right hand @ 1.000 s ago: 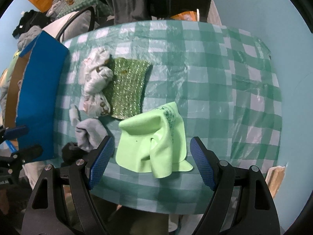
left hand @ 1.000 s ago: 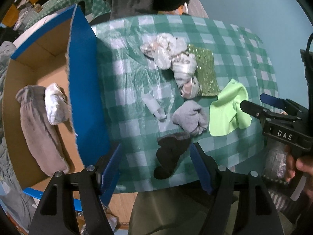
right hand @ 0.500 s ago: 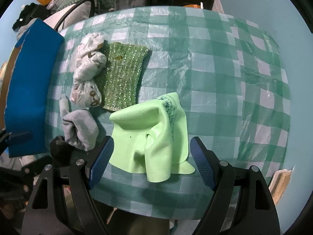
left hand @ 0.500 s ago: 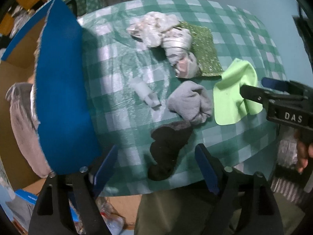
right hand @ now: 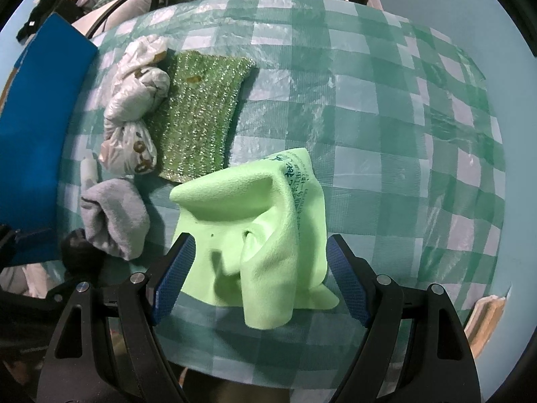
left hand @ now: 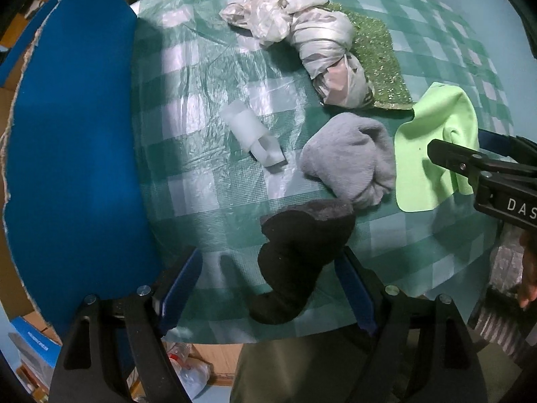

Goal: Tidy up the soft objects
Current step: 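Move both tools back over the table toward the lime-green cloth and black sock, then grasp the lime-green cloth with the right tool while the left tool grasps the black sock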

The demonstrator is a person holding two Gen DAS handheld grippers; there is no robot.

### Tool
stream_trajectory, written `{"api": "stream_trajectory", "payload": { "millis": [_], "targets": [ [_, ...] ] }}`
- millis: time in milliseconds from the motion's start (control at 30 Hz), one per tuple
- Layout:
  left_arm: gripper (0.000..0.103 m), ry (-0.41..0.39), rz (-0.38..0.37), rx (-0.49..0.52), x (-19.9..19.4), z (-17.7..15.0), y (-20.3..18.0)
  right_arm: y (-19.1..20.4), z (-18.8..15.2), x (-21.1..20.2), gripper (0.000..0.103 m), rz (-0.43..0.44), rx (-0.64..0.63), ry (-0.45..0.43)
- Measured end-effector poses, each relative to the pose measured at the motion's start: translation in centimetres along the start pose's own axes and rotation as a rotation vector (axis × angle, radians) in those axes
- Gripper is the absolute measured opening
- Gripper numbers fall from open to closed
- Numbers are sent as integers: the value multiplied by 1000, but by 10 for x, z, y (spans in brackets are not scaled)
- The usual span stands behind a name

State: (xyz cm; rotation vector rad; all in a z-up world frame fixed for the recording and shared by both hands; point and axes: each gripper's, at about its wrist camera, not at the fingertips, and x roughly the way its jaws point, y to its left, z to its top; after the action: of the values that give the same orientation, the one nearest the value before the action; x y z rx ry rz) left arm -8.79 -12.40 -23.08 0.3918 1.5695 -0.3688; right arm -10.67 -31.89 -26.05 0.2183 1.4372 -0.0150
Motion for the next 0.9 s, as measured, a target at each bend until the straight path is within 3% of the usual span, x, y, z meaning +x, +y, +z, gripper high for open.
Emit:
{"api": "stream_trajectory", "payload": {
  "millis": [267,433,767,833,900],
  "targets": [
    [82,3,4,-1,12,0,6,5,0,13,81,-60,-30,-1],
    [72,-2,18,-10,19,0,6,11,-4,18,82,-95,-57,-6],
    [68,12,3,-53,27,-1,32,18,-3,18,82,-102,-42,-1],
    [64,11,2,-54,25,-3,35,18,-1,19,81,-100,-42,-1],
    [51,14,-8,-56,27,-2,37,20,0,18,76,-97,-51,-6]
  ]
}}
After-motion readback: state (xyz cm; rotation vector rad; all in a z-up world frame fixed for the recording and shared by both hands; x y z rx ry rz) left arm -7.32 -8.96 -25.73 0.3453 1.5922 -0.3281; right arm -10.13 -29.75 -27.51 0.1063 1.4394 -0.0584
